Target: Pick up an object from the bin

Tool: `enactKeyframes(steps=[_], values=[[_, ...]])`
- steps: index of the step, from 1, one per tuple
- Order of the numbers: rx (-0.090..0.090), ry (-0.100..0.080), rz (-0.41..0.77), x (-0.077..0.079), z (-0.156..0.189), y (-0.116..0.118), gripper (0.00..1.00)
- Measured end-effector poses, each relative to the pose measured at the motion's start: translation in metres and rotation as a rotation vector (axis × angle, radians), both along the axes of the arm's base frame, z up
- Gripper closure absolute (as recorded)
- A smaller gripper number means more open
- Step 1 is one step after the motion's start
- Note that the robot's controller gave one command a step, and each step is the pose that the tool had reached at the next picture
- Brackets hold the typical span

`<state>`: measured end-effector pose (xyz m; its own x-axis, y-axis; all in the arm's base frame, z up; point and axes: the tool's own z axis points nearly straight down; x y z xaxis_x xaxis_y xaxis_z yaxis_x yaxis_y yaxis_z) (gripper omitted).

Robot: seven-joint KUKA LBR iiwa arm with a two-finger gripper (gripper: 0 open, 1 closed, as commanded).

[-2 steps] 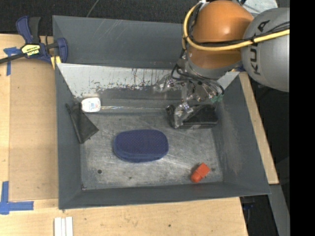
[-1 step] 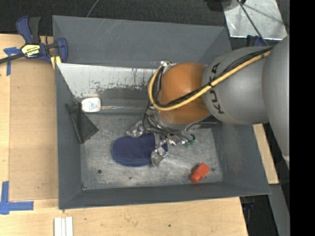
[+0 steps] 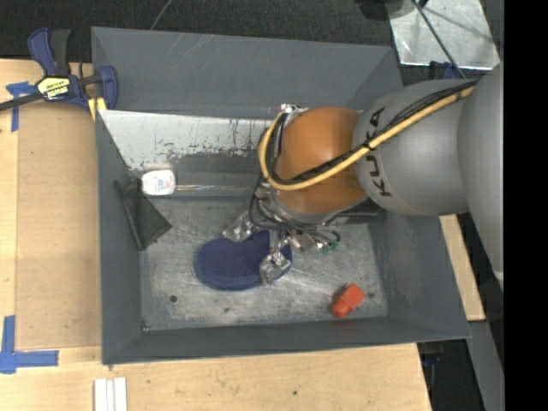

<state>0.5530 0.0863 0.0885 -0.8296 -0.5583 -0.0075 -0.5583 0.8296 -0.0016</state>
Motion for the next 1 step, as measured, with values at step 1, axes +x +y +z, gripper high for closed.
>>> enactKeyframes(steps=[1], values=[[-0.002, -0.006, 0.111, 0.0104, 0.1340, -0.0054, 1.00]])
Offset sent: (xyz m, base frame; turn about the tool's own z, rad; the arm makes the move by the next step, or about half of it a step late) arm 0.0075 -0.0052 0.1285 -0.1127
